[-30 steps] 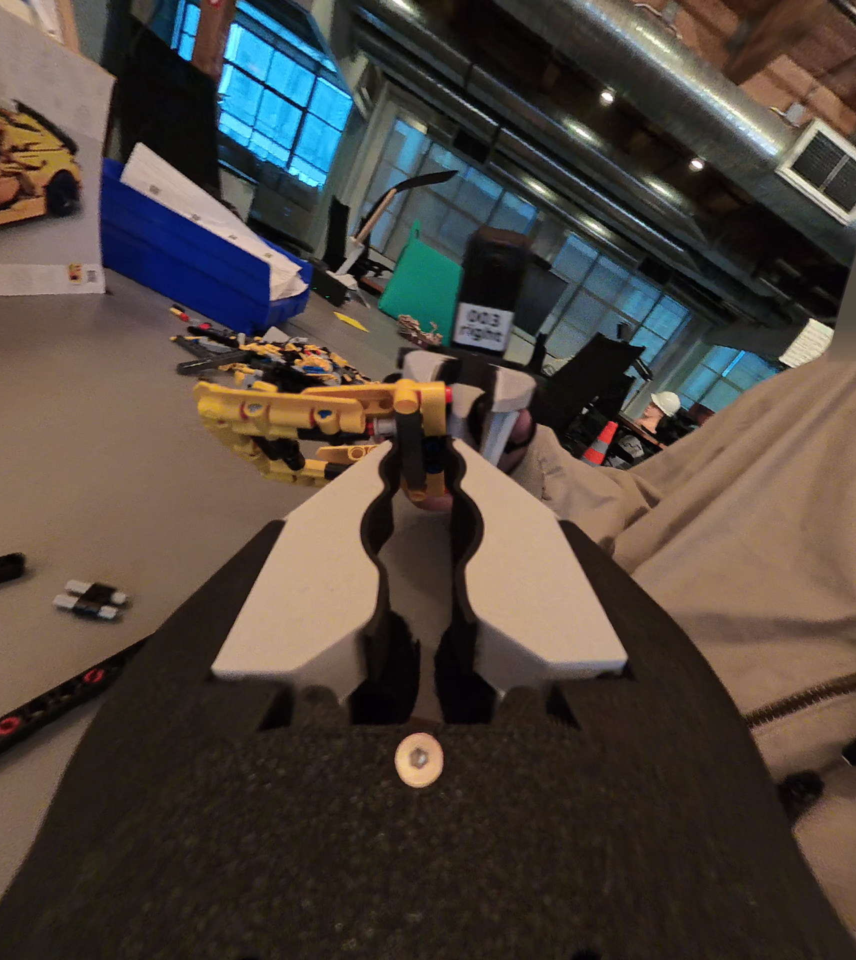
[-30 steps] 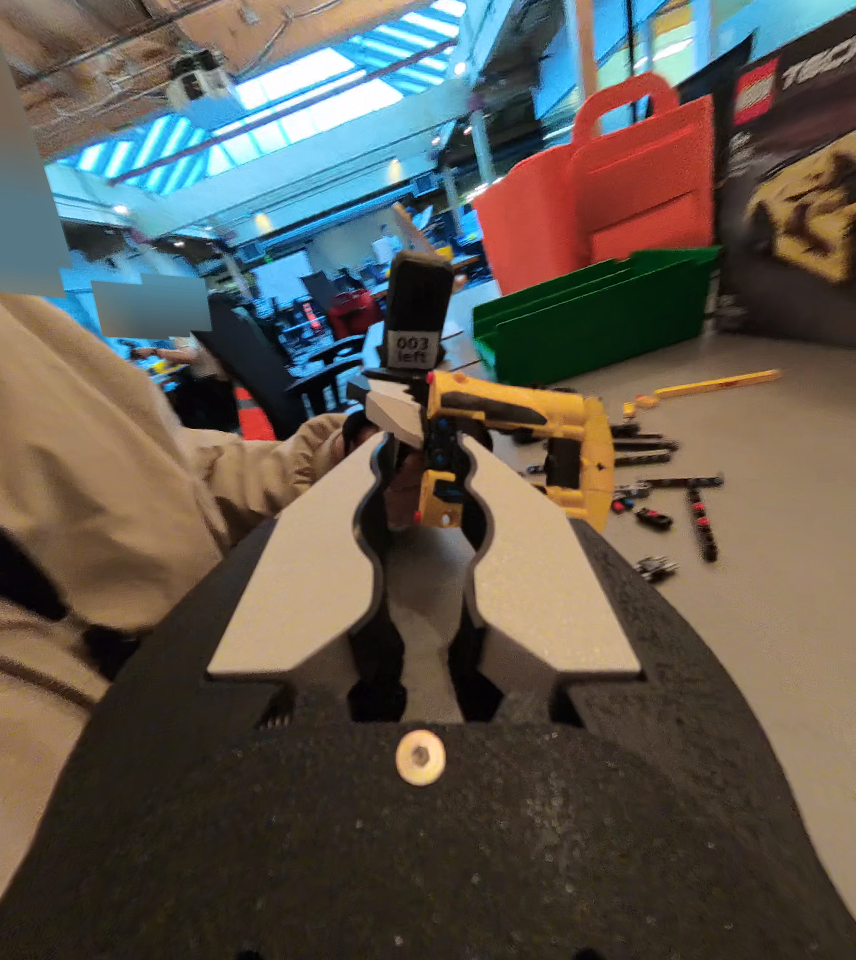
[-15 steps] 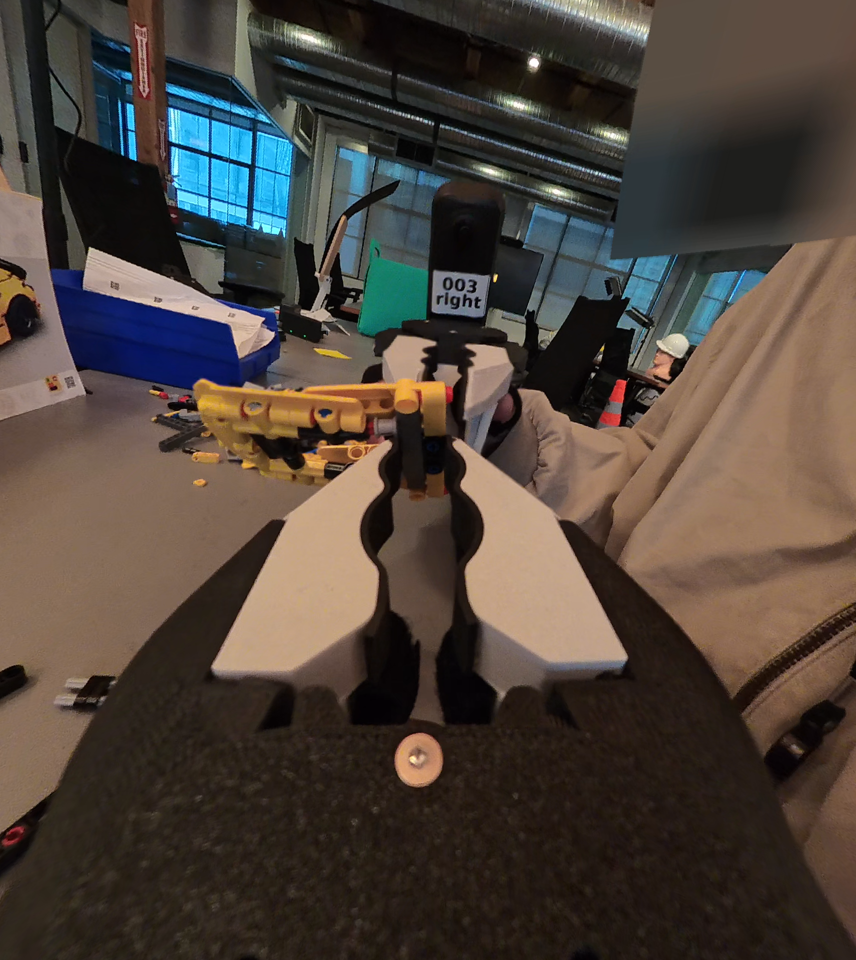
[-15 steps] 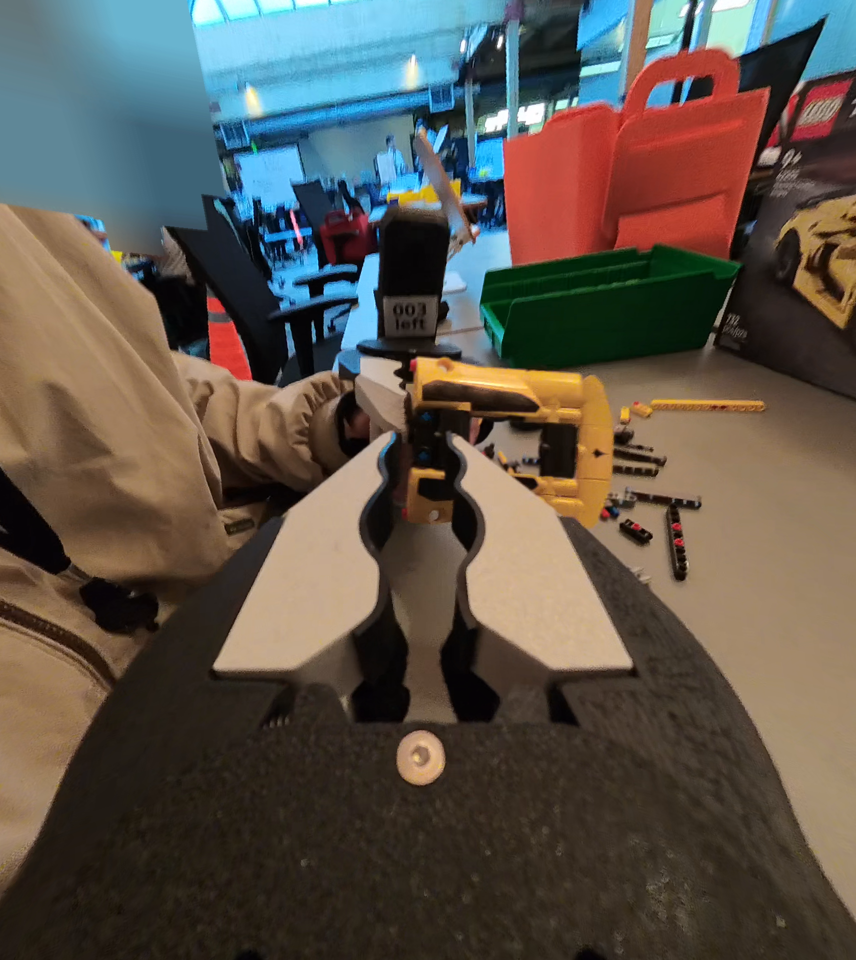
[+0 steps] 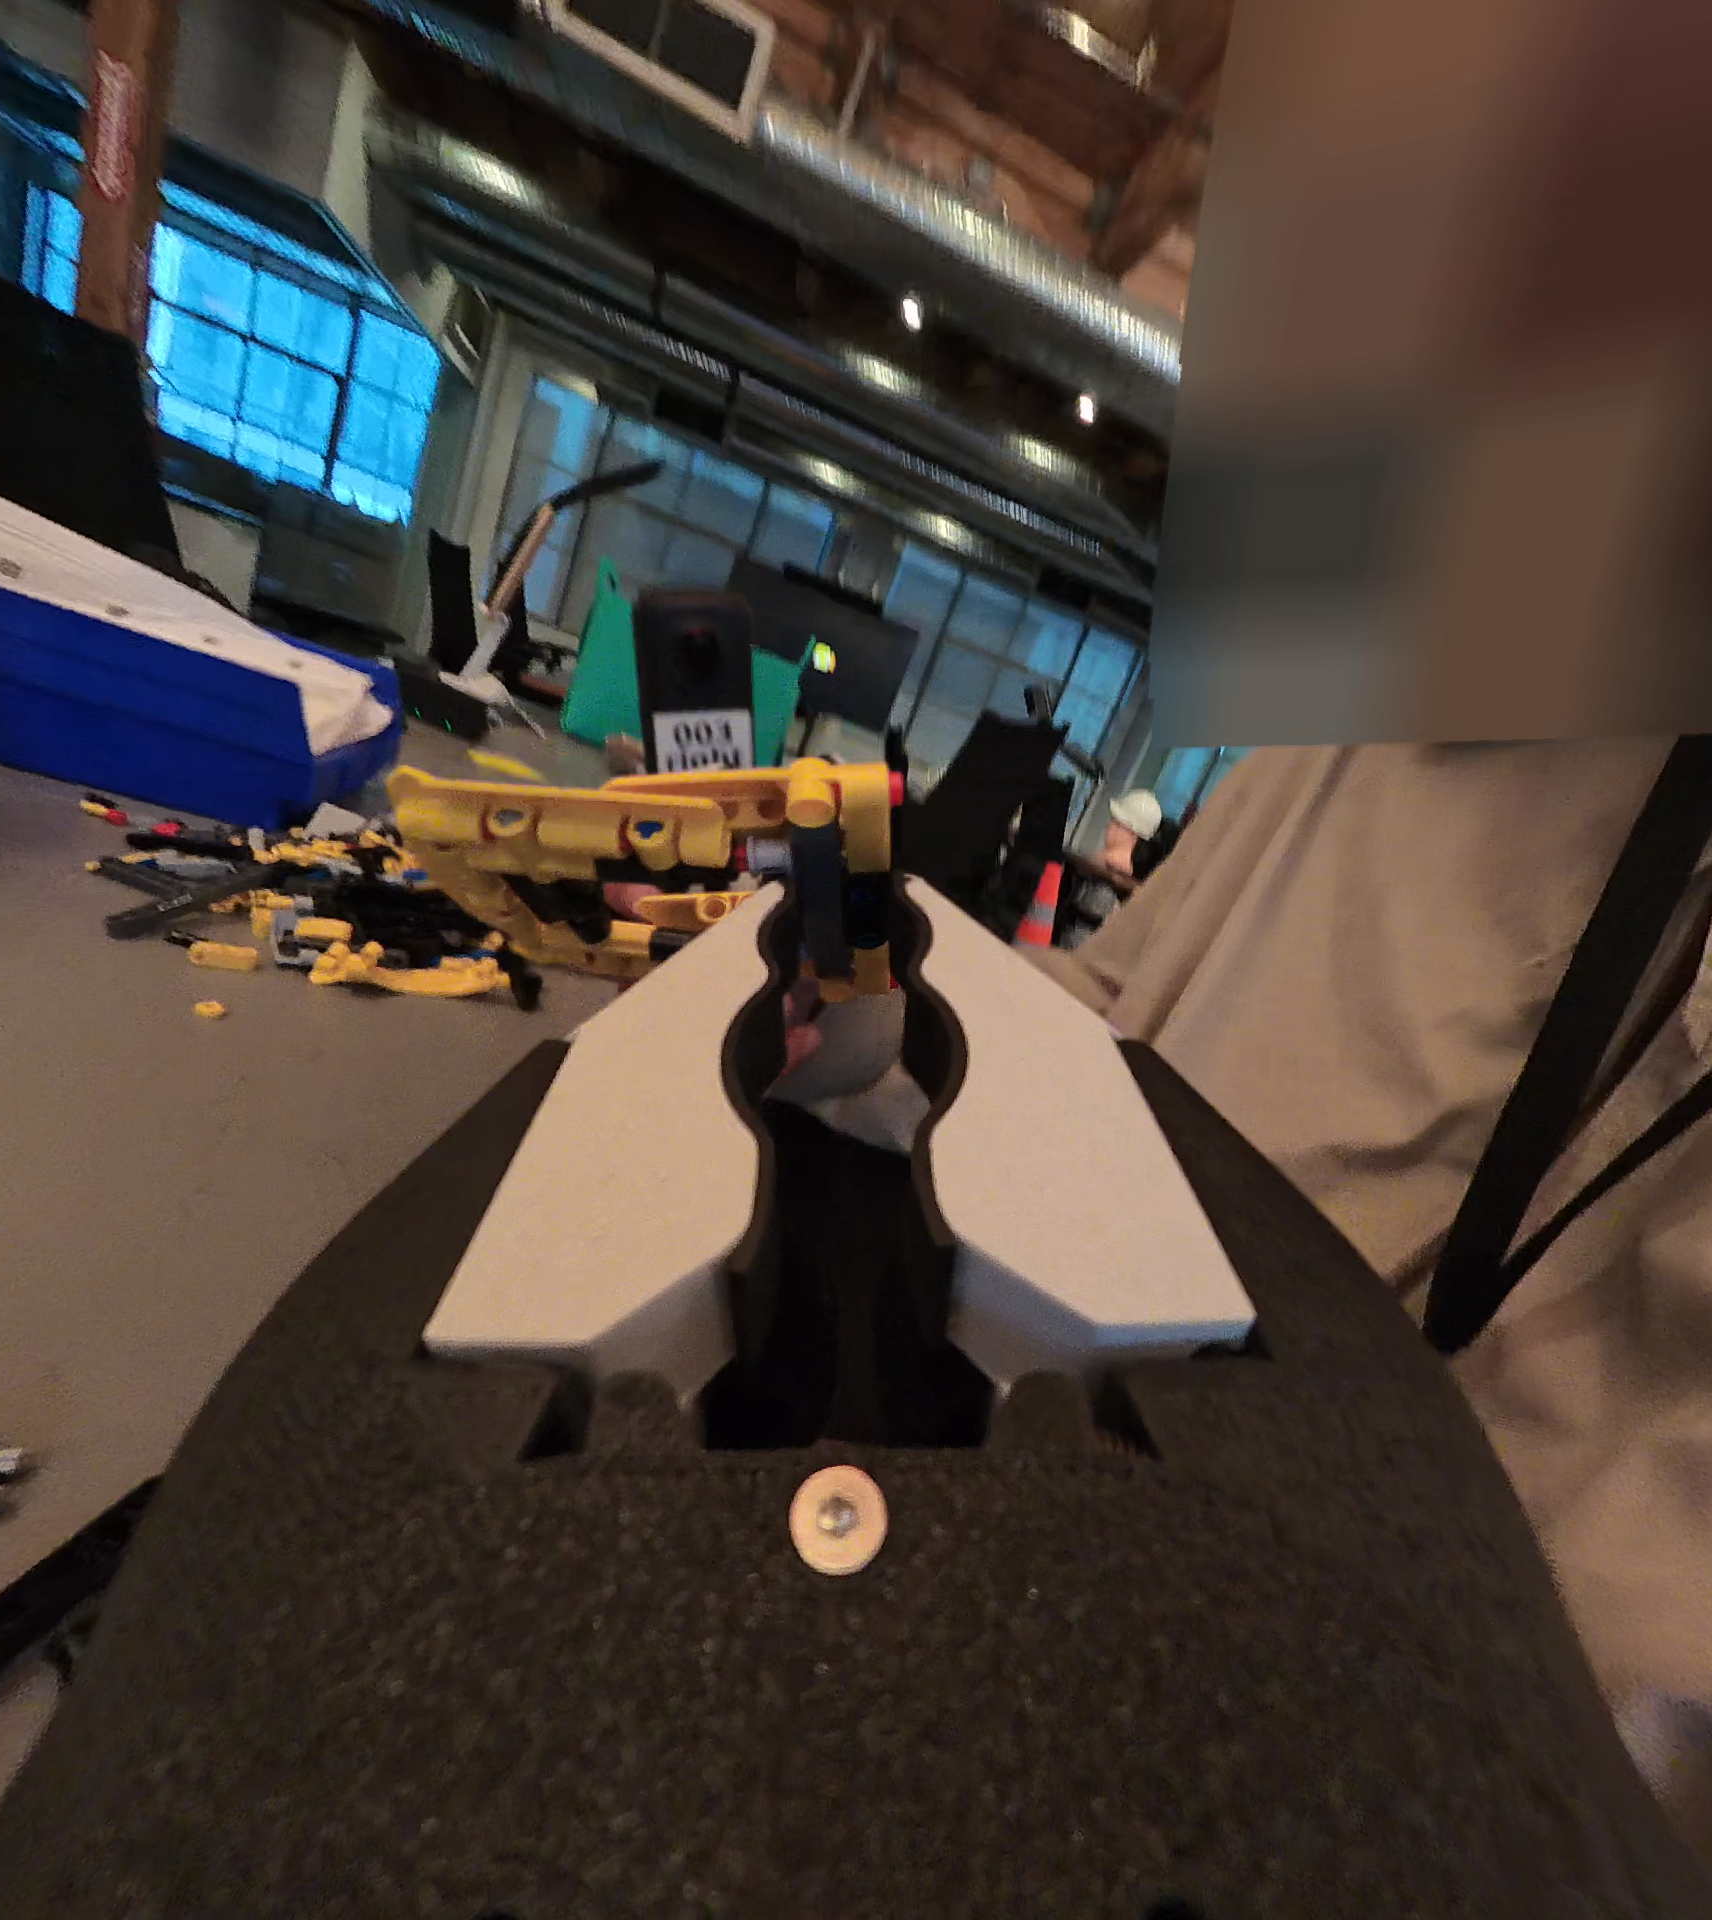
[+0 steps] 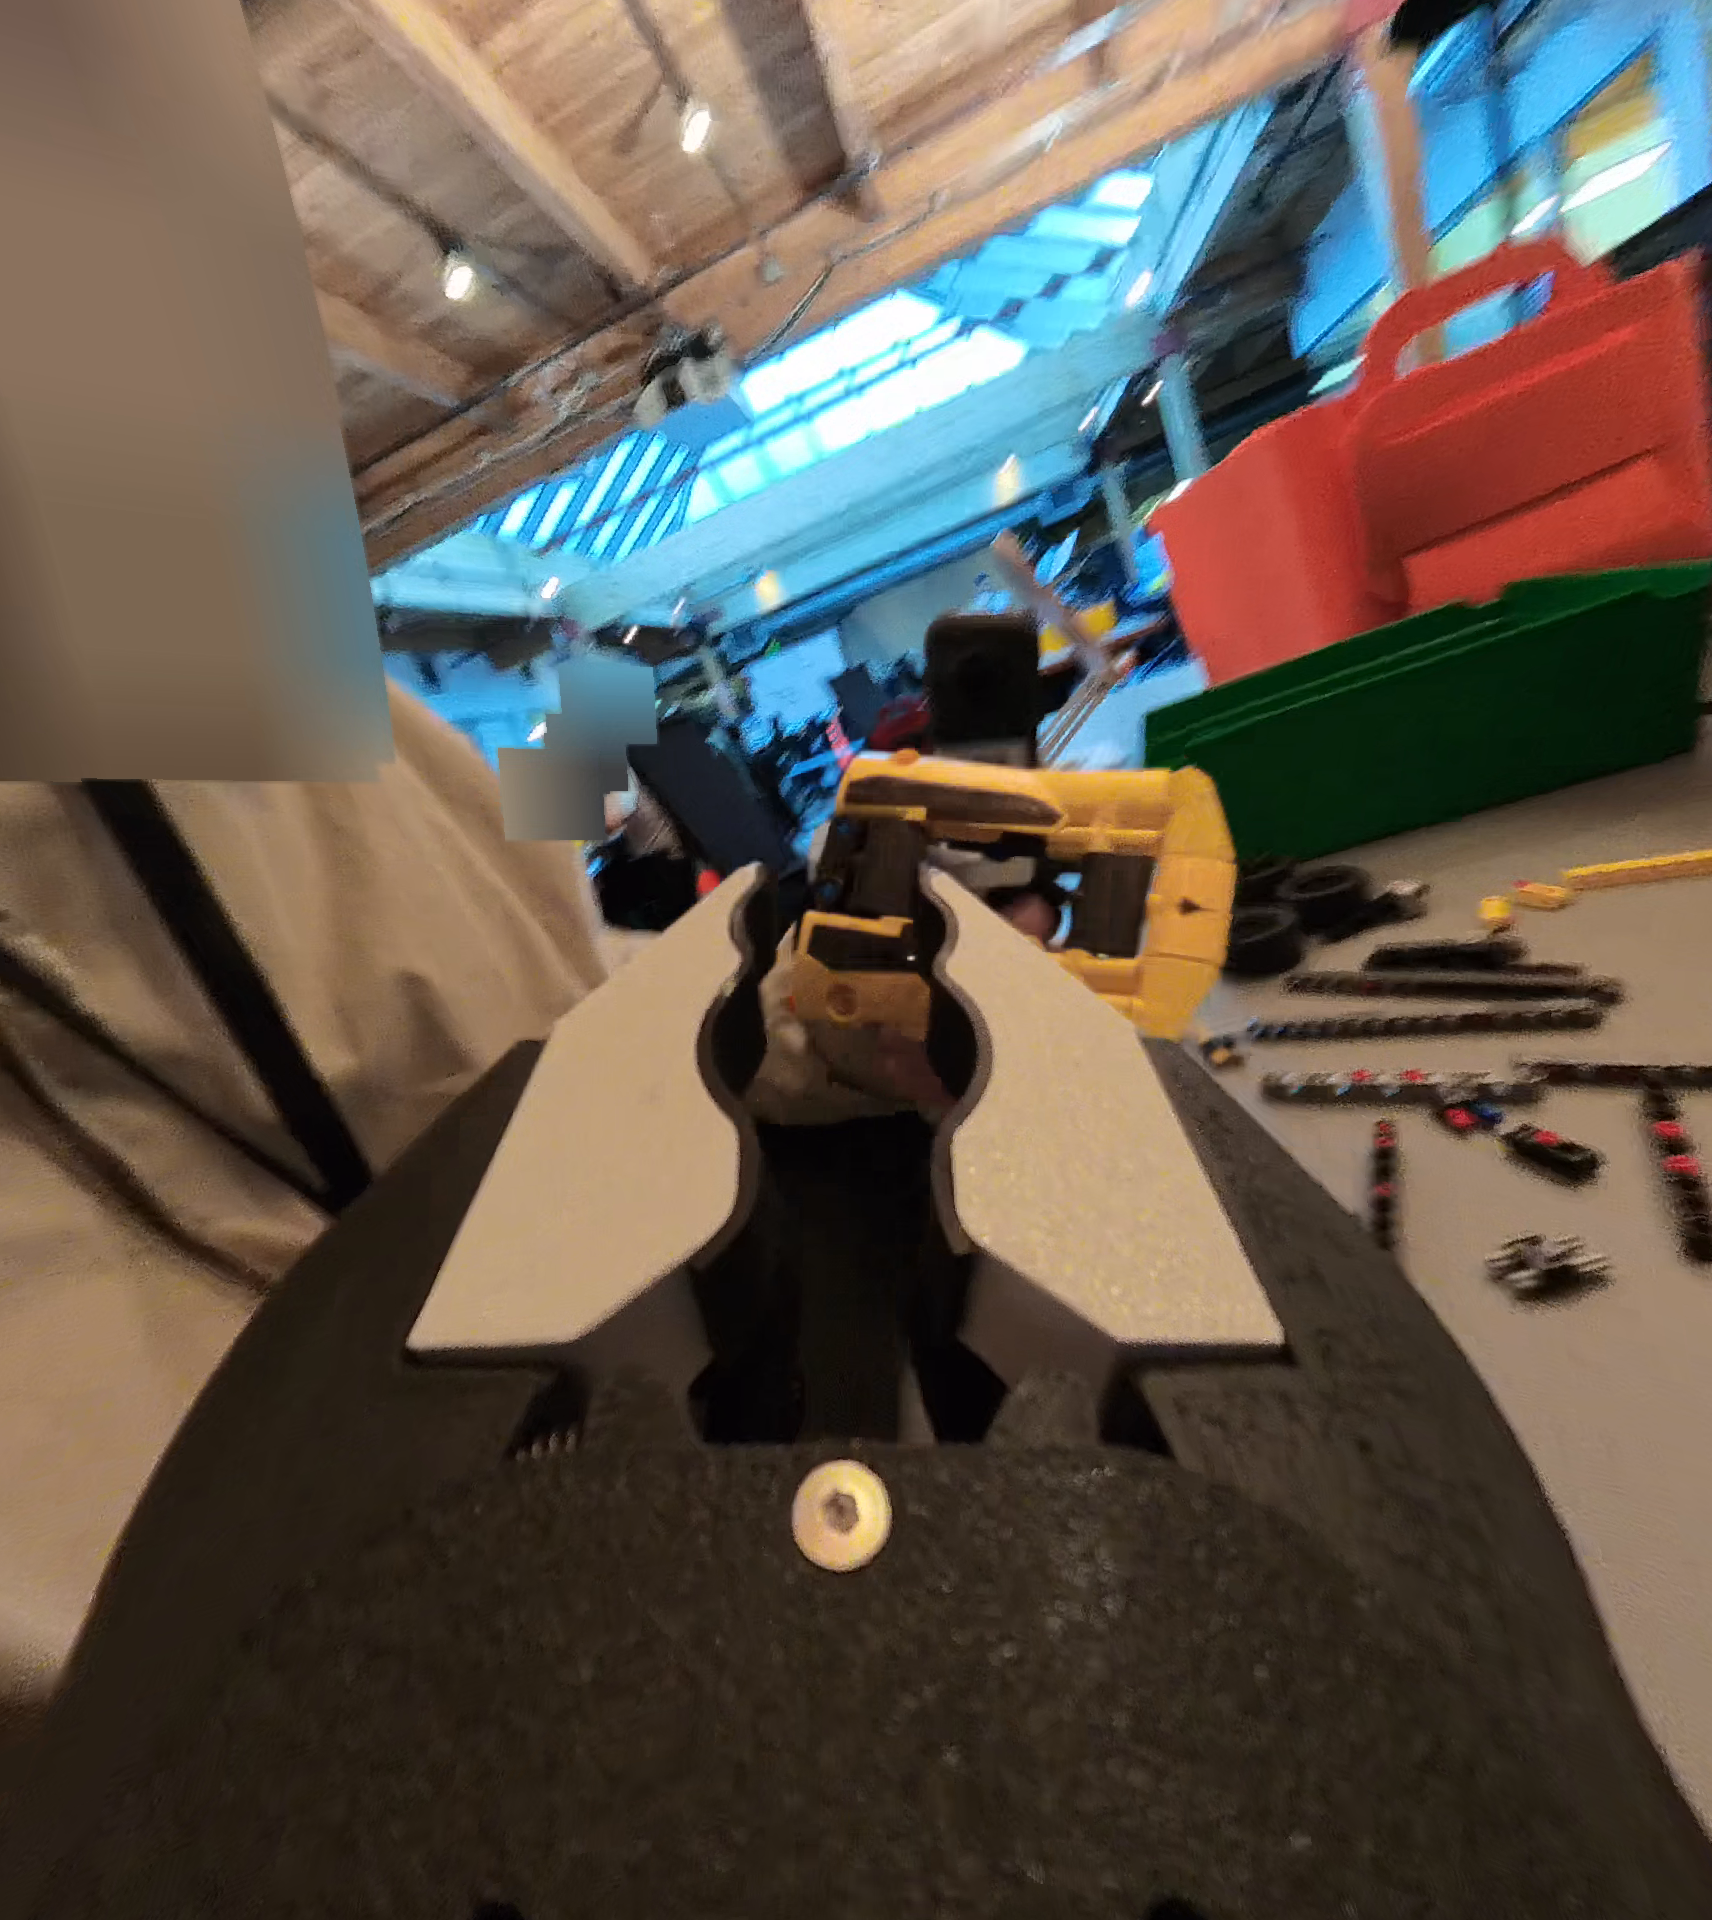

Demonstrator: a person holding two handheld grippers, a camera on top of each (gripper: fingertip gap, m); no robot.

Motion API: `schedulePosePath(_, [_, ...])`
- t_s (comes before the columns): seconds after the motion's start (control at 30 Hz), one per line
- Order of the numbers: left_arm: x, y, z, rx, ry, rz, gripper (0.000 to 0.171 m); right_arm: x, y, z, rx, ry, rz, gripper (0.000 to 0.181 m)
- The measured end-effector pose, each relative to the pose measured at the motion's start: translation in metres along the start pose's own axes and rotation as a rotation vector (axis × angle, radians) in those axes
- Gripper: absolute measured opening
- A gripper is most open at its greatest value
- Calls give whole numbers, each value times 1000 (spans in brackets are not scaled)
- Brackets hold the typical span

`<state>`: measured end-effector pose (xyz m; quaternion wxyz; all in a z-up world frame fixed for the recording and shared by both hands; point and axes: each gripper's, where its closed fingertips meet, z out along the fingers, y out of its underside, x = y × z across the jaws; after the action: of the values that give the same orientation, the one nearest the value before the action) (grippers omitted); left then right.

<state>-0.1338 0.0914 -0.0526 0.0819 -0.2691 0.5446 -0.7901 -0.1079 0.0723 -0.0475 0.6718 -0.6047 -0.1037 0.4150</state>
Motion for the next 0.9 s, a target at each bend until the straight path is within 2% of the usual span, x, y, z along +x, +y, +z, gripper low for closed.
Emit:
schedulePosePath(0.23, [15,36,11,-200,78,36,16,-17,49,9,-277,-136,118,25])
schedulePosePath(0.43, [26,46,12,-239,170,-38,16,-26,61,7,-348,-229,226,11])
schedulePosePath(0.53, [1,35,9,-168,53,-117,17,-4,50,5,-292,-105,171,10])
schedulePosePath(0.6, [-27,29,2,-121,-81,-179,19,26,40,-1,-246,76,96,7])
schedulePosePath(0.67, [-44,29,-2,-117,-176,-189,29,50,41,-7,-259,239,27,6])
schedulePosePath(0.73, [-55,35,-1,-155,-252,-147,31,49,41,-2,-256,251,3,6])
schedulePosePath(0.8, [-55,36,2,-173,-270,-94,31,48,43,2,-254,252,11,7])
schedulePosePath(0.83, [-53,37,2,-184,-272,-71,23,50,44,3,-256,254,22,7])
schedulePosePath(0.9, [-53,36,2,-198,-299,-7,19,50,43,3,-249,253,32,6])
